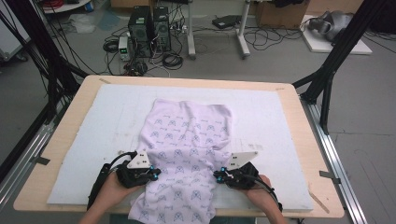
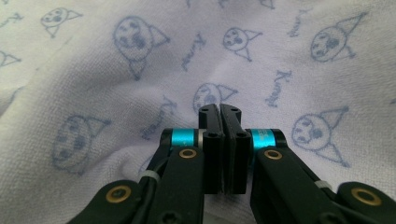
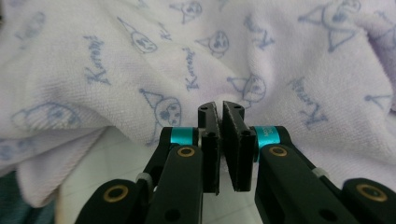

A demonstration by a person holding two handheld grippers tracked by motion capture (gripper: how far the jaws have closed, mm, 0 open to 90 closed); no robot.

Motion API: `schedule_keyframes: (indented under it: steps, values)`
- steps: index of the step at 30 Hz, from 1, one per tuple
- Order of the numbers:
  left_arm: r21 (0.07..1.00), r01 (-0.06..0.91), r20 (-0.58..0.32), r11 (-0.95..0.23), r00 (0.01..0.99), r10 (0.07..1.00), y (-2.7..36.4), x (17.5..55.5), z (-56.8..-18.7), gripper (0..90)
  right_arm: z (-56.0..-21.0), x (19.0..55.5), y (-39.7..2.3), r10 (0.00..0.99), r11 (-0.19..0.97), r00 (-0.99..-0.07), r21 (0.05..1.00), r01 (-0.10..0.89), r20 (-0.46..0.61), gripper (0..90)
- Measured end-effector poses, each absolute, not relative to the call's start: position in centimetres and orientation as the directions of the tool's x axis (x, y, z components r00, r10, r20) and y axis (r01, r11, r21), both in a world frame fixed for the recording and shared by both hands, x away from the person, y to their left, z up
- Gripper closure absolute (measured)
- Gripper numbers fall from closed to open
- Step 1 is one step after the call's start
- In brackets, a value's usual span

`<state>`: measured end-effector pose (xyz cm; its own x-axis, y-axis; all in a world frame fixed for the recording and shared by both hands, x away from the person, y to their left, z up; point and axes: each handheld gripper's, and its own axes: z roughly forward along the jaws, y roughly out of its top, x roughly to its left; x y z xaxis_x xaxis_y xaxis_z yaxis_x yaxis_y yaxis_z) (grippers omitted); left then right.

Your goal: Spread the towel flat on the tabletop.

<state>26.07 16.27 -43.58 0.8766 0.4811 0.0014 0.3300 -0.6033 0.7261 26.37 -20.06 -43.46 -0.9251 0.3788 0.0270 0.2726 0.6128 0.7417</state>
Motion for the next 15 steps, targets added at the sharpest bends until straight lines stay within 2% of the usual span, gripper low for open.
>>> schedule_keyframes:
  steps: [8,15]
  values:
    - [0.772,0.298,0.000,-0.561,0.883,0.470,17.5,23.6,-41.4,87.8,-40.0,23.3,-21.5,0.354,0.557,-0.935,0.802,0.215,0.005,85.8]
    - [0.797,0.257,0.016,-0.547,0.895,0.445,18.8,21.3,-39.2,87.4,-37.2,22.1,-20.4,0.275,0.507,-0.961,0.851,0.136,-0.010,85.5]
